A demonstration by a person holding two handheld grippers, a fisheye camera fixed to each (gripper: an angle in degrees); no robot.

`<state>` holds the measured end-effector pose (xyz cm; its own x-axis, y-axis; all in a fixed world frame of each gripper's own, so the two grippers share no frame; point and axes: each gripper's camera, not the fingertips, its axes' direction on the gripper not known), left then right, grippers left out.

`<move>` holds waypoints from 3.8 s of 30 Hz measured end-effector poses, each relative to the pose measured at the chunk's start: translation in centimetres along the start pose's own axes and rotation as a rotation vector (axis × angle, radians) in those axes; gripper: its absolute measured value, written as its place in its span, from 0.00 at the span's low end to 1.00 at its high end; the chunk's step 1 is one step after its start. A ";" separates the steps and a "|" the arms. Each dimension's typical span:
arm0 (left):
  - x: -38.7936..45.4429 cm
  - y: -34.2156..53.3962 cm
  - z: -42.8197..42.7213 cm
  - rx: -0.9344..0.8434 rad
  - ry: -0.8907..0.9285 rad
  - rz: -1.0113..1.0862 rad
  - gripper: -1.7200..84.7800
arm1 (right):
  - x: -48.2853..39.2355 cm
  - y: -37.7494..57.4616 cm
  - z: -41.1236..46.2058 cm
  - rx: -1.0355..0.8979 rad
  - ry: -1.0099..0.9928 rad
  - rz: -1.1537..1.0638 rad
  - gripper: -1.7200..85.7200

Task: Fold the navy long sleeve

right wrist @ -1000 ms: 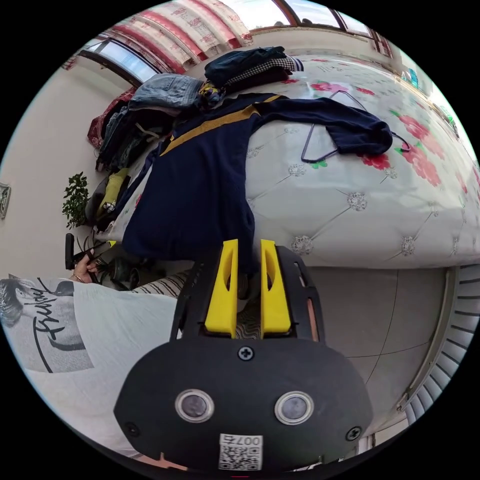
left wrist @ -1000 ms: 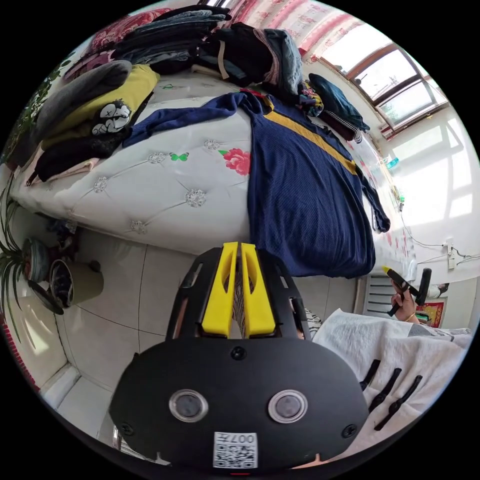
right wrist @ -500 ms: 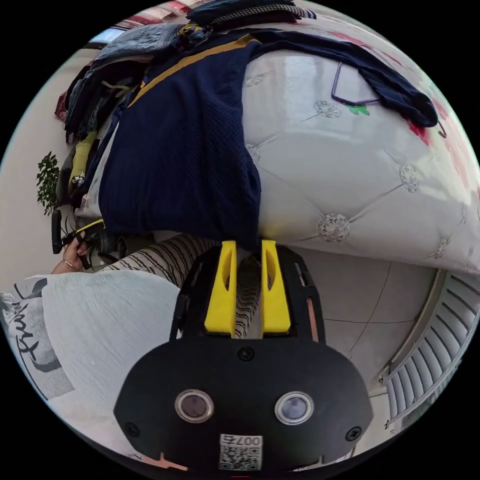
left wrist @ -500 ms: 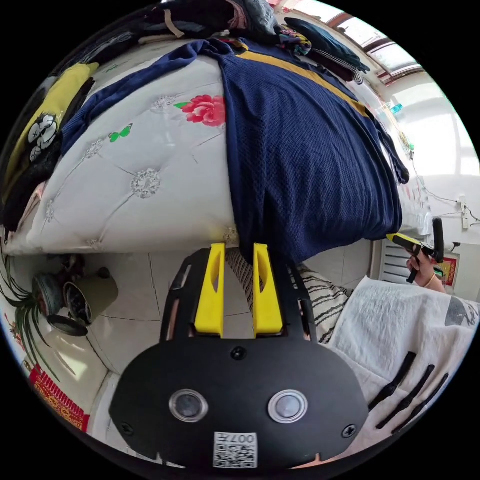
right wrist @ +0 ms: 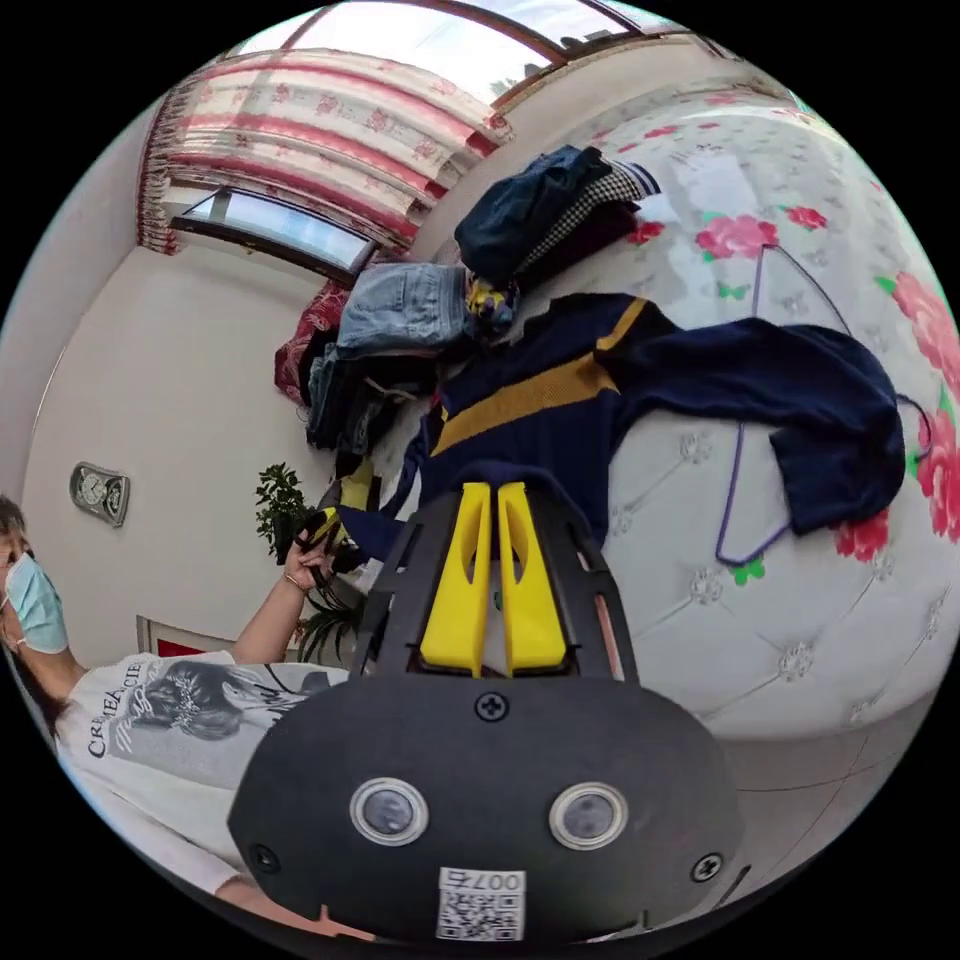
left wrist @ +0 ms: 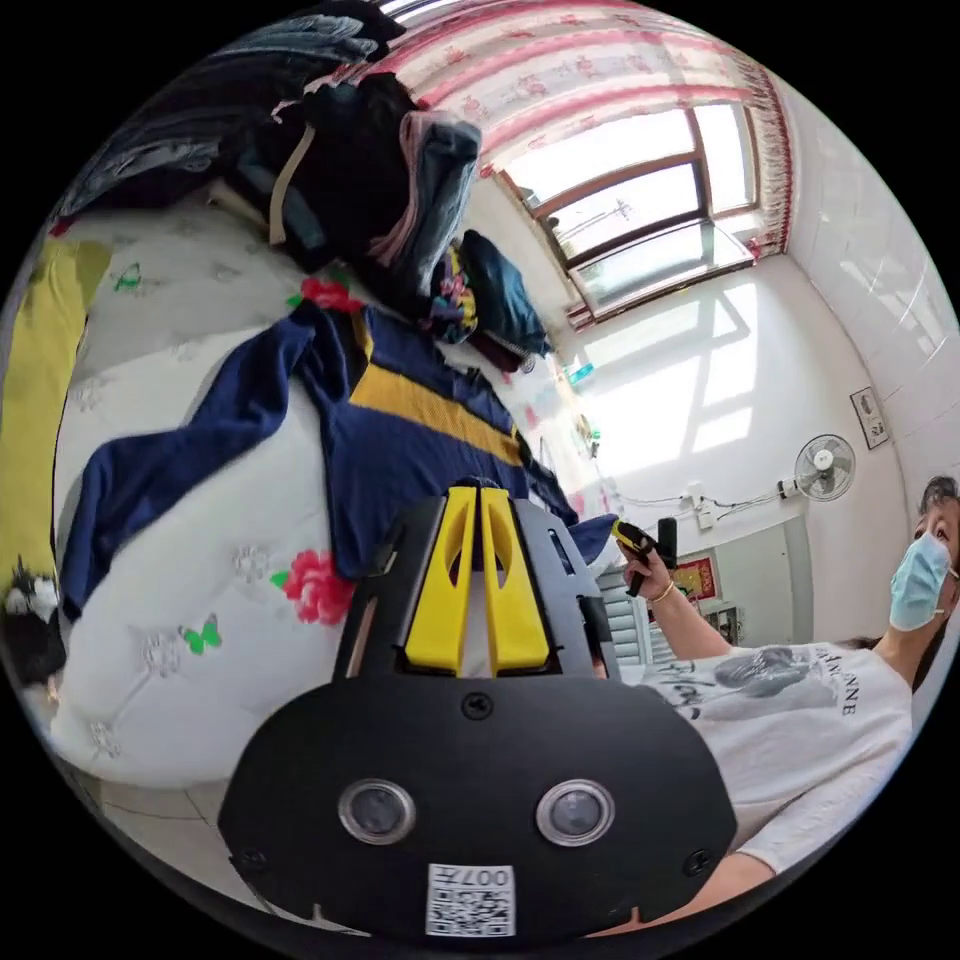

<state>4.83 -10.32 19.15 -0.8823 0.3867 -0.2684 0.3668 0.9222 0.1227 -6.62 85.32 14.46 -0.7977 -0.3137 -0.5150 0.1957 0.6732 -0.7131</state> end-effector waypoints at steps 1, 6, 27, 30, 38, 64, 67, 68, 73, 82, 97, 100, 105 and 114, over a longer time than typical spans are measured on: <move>0.7 -1.4 -0.8 0.036 0.019 0.018 0.01 | -0.9 -1.3 -1.0 0.035 -0.012 -0.019 0.02; 11.3 -8.3 -8.3 0.263 0.061 0.301 0.01 | -11.7 -6.5 -11.2 0.373 -0.110 -0.272 0.02; -1.0 17.7 1.8 -0.247 -0.375 -0.266 0.01 | 0.6 16.4 5.5 -0.364 0.309 -0.079 0.02; -0.4 17.4 2.7 -0.292 -0.464 -0.238 0.01 | 0.4 16.5 6.8 -0.399 0.371 -0.091 0.02; 1.1 13.6 0.2 -0.169 -0.518 -0.221 0.02 | 0.5 8.8 1.3 -0.047 0.474 -0.015 0.04; -2.5 -11.0 6.5 -0.171 -0.529 -0.186 0.02 | 8.4 -20.7 4.8 -0.022 0.900 0.326 0.03; -3.5 -12.9 7.6 -0.203 -0.545 -0.158 0.01 | 7.7 -21.7 -1.5 0.102 1.029 0.408 0.03; -4.0 -13.5 8.0 -0.219 -0.546 -0.160 0.01 | 8.2 -21.8 -3.7 0.123 1.001 0.467 0.04; -4.1 -16.3 8.9 -0.210 -0.530 -0.106 0.01 | 9.3 -21.2 -6.9 0.097 0.992 0.657 0.04; -0.5 -26.3 14.5 -0.171 -0.482 0.184 0.01 | -0.4 -29.2 13.0 -0.006 0.723 0.101 0.05; 1.1 -17.0 10.6 -0.030 -0.760 0.000 0.03 | -12.4 -26.4 39.0 -0.330 0.839 -0.488 0.02; 0.4 -12.5 5.8 0.042 -0.945 -0.171 0.06 | -13.0 -25.0 39.9 -0.276 0.912 -0.513 0.02; -1.7 -9.0 1.1 0.161 -0.970 -0.398 0.12 | -13.9 -25.8 39.4 -0.307 0.849 -0.369 0.02; -3.4 -10.8 7.1 -0.054 -1.151 -0.108 0.02 | -18.0 -21.0 33.6 -0.180 0.676 -0.370 0.02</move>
<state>5.95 -21.55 11.98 -0.1069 0.1118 -0.9880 0.2686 0.9599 0.0796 22.77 54.35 22.69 -0.9779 -0.1020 0.1824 -0.1990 0.7211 -0.6636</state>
